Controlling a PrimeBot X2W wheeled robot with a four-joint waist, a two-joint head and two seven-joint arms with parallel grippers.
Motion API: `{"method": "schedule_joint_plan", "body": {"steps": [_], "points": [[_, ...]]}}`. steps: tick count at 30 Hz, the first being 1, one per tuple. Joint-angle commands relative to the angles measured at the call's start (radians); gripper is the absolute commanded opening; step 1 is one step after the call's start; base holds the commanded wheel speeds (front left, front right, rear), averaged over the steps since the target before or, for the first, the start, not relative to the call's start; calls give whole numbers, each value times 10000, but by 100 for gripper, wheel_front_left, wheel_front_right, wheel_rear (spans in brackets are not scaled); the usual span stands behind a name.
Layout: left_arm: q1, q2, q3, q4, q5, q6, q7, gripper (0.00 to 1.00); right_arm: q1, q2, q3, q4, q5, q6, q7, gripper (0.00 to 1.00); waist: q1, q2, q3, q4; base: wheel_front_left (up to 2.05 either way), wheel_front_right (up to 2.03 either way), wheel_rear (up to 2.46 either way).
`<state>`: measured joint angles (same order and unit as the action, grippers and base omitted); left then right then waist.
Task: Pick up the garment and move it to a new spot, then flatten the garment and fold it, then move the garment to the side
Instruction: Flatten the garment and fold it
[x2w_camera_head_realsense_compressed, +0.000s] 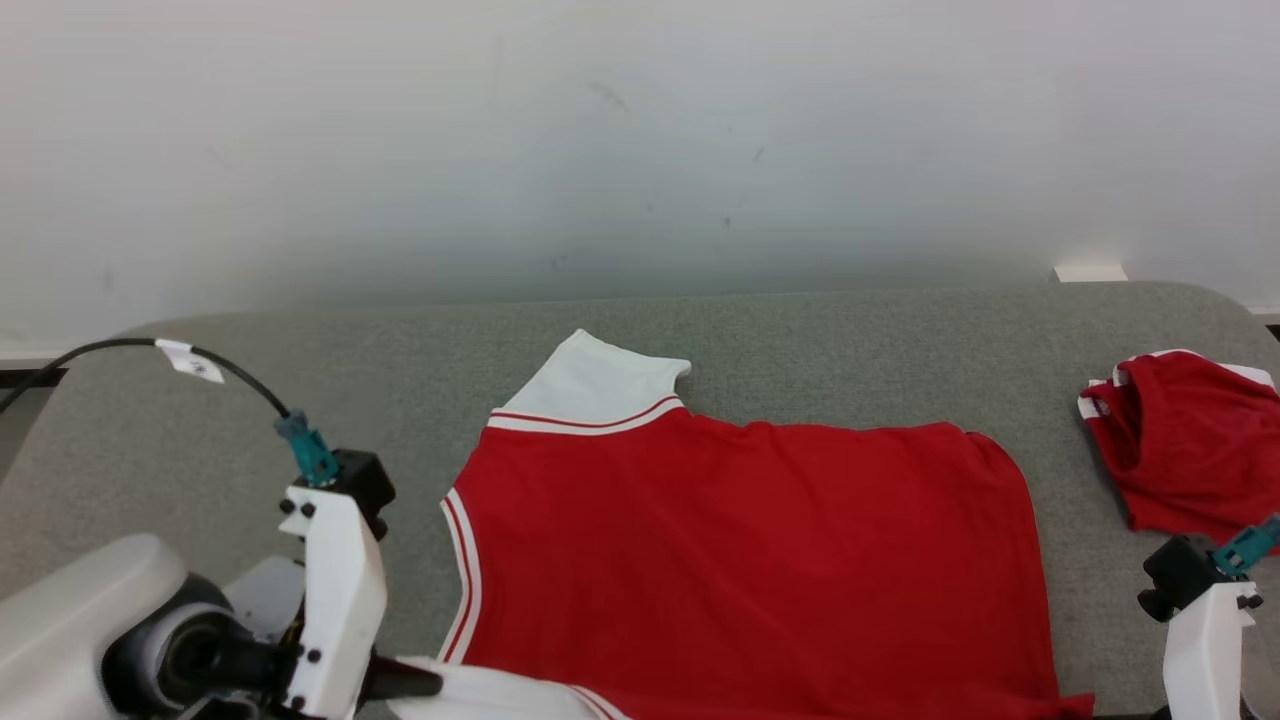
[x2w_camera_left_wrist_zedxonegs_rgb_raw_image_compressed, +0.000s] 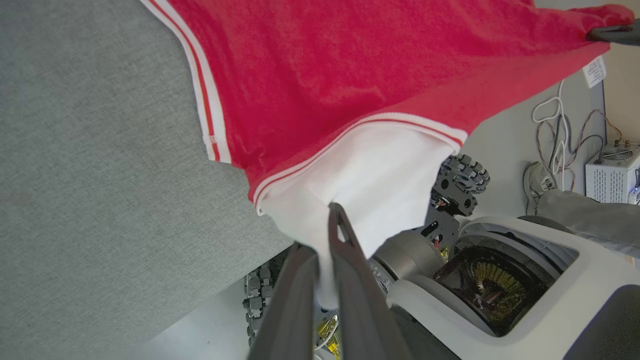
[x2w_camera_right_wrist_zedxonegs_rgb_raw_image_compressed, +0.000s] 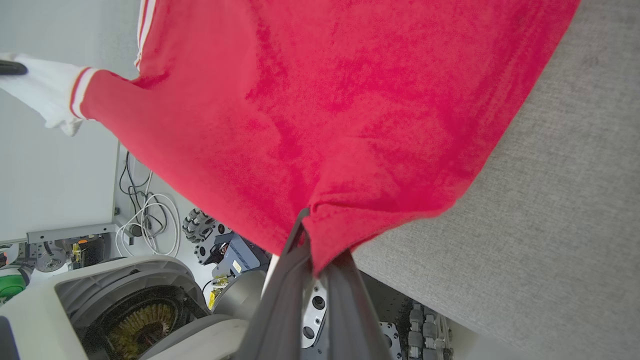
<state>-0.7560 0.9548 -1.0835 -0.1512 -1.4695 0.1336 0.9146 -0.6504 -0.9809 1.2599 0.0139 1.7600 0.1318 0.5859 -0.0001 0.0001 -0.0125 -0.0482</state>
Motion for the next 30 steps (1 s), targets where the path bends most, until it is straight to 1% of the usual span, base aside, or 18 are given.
{"method": "schedule_joint_plan", "body": {"steps": [1, 4, 5, 7, 10, 13, 14, 15, 16, 17, 18, 19, 23, 26, 30], "points": [[-211, -271, 24, 470, 68, -106, 58, 0, -248, 219, -10, 310, 169, -22, 133, 0, 1, -1, 150, -71, 0, 0, 0], [-586, -826, -1, 1361, 253, -289, 72, 0, -631, 601, -5, 922, 285, -22, 392, 0, 1, -1, 416, -145, 0, 0, 0], [-701, -1016, -14, 1628, 328, -350, 55, 0, -739, 737, -5, 1138, 325, -22, 448, 4, 1, -1, 492, -168, 0, 0, 0], [-921, -1443, 20, 2250, 447, -472, -51, 0, -959, 1029, -9, 1608, 408, -20, 548, 15, 1, -1, 606, -204, 0, 0, 0], [-1222, -2062, 35, 3277, 672, -735, -391, 0, -1249, 1473, 2, 2411, 447, -22, 655, 26, 1, -1, 726, -247, 0, 0, 0], [-1423, -2592, 17, 4281, 859, -1010, -641, 0, -1492, 1963, 1, 3087, 528, -20, 716, 44, 1, -1, 808, -307, 0, 0, 0], [-1455, -2753, 1, 4627, 899, -1079, -717, 0, -1554, 2107, -13, 3303, 555, -22, 720, 51, 1, -1, 829, -319, 0, 0, 0], [-1505, -2896, -10, 4940, 954, -1136, -764, 0, -1625, 2224, -32, 3506, 571, -20, 679, 93, 1, -1, 848, -327, 0, 0, 0], [-1579, -3030, 5, 5253, 1020, -1194, -912, 0, -1693, 2351, -59, 3709, 580, -20, 628, 100, 1, -1, 864, -336, 0, 0, 0], [-1645, -3153, 38, 5566, 1114, -1253, -1103, 22, -1752, 2472, -81, 3872, 590, -20, 603, 100, 1, -1, 880, -348, 0, 0, 0], [-1674, -3289, 78, 5873, 1191, -1324, -1304, 75, -1804, 2568, -93, 4039, 576, -22, 549, 100, 1, -1, 889, -366, 0, 0, 0], [-1691, -3411, 103, 6148, 1277, -1390, -1563, 100, -1868, 2650, -135, 4204, 536, -20, 452, 100, 1, -1, 886, -384, 0, 0, 0], [-1624, -3842, 204, 7066, 1460, -1829, -2430, 100, -1961, 2878, -478, 4599, 390, -20, -329, 100, 1, -1, 728, -433, 0, 0, 0], [-1513, -4019, 246, 7448, 1653, -2132, -3088, 100, -1848, 2914, -896, 4525, 138, -20, -1369, 100, 1, -1, 536, -421, 0, 0, 0], [-1307, -4102, 416, 7540, 1845, -2377, -4242, 100, -1375, 2595, -1371, 3995, -498, -22, -3114, 100, 1, -1, 231, -326, 0, 0, 0]]}}
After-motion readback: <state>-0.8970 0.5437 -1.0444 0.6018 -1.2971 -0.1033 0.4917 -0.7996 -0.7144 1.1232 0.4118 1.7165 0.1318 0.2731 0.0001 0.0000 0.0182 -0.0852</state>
